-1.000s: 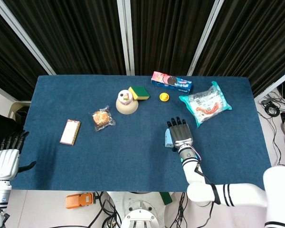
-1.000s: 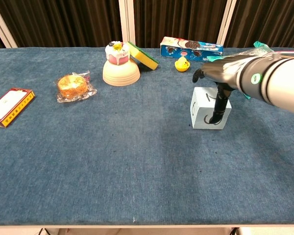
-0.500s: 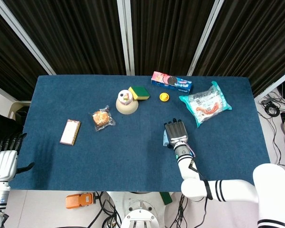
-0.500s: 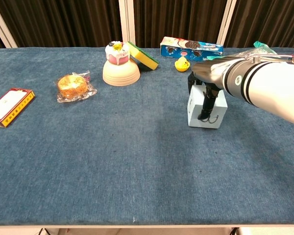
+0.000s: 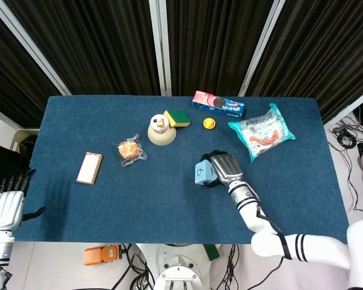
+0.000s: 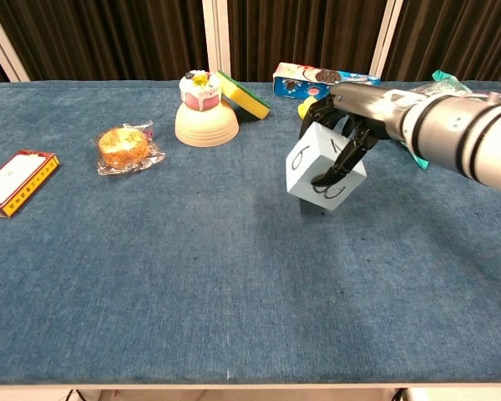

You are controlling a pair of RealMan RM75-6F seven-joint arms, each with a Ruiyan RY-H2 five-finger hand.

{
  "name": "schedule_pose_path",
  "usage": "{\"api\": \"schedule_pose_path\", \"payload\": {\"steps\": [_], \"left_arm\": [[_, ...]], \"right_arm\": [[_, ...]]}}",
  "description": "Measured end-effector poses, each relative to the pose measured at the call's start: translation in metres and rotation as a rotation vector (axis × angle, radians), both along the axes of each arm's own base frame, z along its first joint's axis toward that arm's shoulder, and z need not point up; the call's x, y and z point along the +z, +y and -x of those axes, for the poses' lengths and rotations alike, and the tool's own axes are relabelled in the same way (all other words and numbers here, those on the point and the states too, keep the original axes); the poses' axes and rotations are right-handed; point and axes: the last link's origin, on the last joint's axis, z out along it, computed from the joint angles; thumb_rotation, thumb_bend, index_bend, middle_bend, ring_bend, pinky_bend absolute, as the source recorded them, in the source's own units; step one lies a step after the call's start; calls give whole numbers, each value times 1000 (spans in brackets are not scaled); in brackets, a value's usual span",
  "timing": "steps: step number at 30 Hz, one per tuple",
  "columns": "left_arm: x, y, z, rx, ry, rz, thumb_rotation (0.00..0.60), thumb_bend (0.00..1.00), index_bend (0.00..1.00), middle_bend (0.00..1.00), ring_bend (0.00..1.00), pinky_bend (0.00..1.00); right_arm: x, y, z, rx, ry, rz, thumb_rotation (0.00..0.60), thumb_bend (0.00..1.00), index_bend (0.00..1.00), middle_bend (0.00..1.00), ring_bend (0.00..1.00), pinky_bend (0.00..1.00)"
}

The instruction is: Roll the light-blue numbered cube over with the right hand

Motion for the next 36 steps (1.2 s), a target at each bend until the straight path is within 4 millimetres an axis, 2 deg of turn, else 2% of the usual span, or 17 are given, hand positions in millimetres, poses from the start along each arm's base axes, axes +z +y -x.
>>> {"api": "schedule_pose_path", "payload": {"steps": [5, 10, 15, 18, 27, 31, 35, 36], "left_arm": [[-1, 2, -3, -6, 2, 5, 600, 21, 82, 70, 0, 0], [-3, 4, -6, -10, 4, 10, 600, 21, 82, 70, 0, 0], [-4, 5, -7, -8, 2, 13, 600, 21, 82, 70, 0, 0], [-4, 5, -7, -6, 1, 15, 600, 21, 82, 70, 0, 0], [-4, 6, -7, -5, -2, 22, 600, 21, 82, 70, 0, 0], [-4, 7, -7, -8, -4, 22, 600, 21, 82, 70, 0, 0], [-4, 7, -6, -10, -5, 21, 600, 21, 82, 70, 0, 0], [-4, 7, -6, -9, -5, 19, 600, 21, 82, 70, 0, 0]], "right_arm": [[1, -1, 20, -19, -200, -3, 600, 365, 610, 459, 270, 259], [-3, -5, 48, -49, -393, -19, 600, 365, 608, 460, 270, 243], [-11, -13, 87, -49, -476, -20, 600, 364, 601, 459, 269, 230], [-16, -14, 102, -33, -493, -20, 600, 365, 597, 459, 266, 219], [-33, -3, 116, 3, -538, 58, 600, 365, 561, 459, 237, 161], [-36, 1, 122, -16, -524, 54, 600, 365, 442, 437, 166, 92], [-39, 4, 127, -38, -499, 27, 600, 361, 73, 216, 15, 2], [-38, 5, 129, -39, -492, 24, 600, 359, 22, 170, 2, 0]]}}
